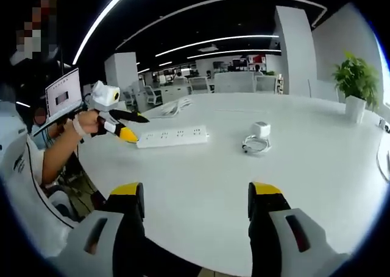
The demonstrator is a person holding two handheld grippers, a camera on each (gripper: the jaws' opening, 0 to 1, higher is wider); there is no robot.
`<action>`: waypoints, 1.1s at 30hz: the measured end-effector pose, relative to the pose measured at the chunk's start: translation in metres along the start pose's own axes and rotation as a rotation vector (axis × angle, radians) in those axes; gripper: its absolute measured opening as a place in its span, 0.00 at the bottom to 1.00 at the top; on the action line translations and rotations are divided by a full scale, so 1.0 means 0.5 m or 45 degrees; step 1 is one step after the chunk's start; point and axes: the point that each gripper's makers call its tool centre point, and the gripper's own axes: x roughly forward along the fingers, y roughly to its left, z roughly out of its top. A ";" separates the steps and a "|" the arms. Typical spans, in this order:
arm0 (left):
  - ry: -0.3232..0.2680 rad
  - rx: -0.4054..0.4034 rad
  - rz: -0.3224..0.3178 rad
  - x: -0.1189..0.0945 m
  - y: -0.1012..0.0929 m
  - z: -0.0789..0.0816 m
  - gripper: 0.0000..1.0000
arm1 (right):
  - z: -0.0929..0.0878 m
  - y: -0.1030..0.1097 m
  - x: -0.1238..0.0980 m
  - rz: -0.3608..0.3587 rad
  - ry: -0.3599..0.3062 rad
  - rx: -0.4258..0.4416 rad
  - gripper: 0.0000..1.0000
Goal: Straighten the power strip on the desk, plug the charger into it
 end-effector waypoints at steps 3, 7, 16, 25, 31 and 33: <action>0.039 0.024 0.002 0.016 0.008 0.000 0.90 | 0.000 -0.005 0.002 0.000 -0.003 0.008 0.69; 0.084 0.025 -0.024 0.032 0.007 -0.001 0.87 | 0.001 -0.003 0.004 0.039 -0.027 0.049 0.69; 0.203 0.069 -0.050 0.057 0.008 -0.020 0.82 | -0.005 -0.016 0.000 0.030 -0.018 0.039 0.69; 0.279 0.087 -0.061 0.064 0.018 -0.032 0.75 | -0.015 -0.015 -0.002 0.026 -0.017 0.056 0.69; 0.319 0.093 -0.082 0.068 0.019 -0.043 0.73 | -0.018 -0.016 0.001 0.030 -0.010 0.051 0.69; 0.320 0.091 -0.084 0.067 0.019 -0.043 0.73 | -0.019 -0.017 0.002 0.031 -0.009 0.051 0.69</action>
